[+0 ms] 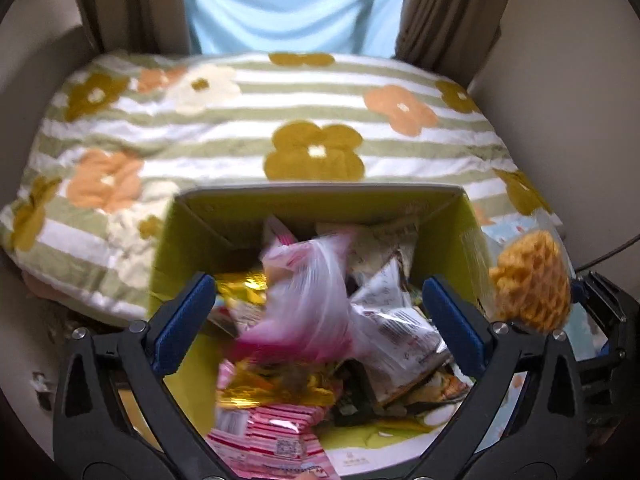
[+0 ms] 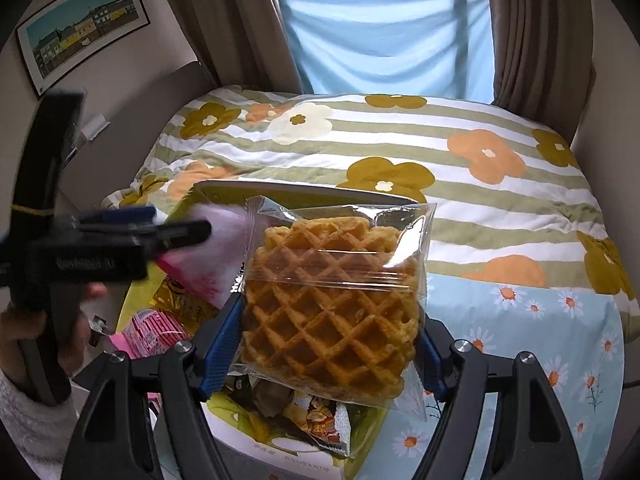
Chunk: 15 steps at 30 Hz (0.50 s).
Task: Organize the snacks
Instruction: 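Carry both snacks over the yellow box and open both tools to drop them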
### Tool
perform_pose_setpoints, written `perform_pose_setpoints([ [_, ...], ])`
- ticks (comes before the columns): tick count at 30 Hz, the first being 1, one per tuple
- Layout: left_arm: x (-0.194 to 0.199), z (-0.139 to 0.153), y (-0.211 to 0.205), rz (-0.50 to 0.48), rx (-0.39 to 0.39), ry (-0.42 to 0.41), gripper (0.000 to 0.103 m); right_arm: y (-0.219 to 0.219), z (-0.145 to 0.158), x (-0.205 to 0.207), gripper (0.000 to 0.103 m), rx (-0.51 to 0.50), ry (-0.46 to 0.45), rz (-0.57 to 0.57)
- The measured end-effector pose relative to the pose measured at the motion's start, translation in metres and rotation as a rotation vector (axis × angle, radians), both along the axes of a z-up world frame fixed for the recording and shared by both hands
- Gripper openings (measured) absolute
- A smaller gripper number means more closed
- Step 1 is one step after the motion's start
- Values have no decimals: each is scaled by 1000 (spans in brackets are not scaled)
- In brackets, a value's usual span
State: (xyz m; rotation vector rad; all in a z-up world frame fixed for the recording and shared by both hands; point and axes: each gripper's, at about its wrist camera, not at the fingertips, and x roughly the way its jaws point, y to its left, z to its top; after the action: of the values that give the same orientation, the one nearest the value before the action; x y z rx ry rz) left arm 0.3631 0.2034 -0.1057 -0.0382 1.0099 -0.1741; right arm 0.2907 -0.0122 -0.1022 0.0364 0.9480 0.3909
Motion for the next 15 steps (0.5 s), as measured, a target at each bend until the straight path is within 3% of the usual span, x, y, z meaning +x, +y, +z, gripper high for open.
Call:
perform_pose_setpoints([
  [6, -12, 6, 14, 46, -54, 22, 103, 1, -1, -1, 73, 23, 21, 15],
  [10, -17, 4, 20, 74, -36, 31, 103, 7, 0, -6, 74, 16, 15, 48],
  [13, -21, 4, 23, 86, -53, 34, 103, 10, -3, -9, 87, 15, 3, 51],
  [15, -25, 3, 25, 90, -47, 32, 103, 11, -7, -13, 102, -17, 3, 21],
])
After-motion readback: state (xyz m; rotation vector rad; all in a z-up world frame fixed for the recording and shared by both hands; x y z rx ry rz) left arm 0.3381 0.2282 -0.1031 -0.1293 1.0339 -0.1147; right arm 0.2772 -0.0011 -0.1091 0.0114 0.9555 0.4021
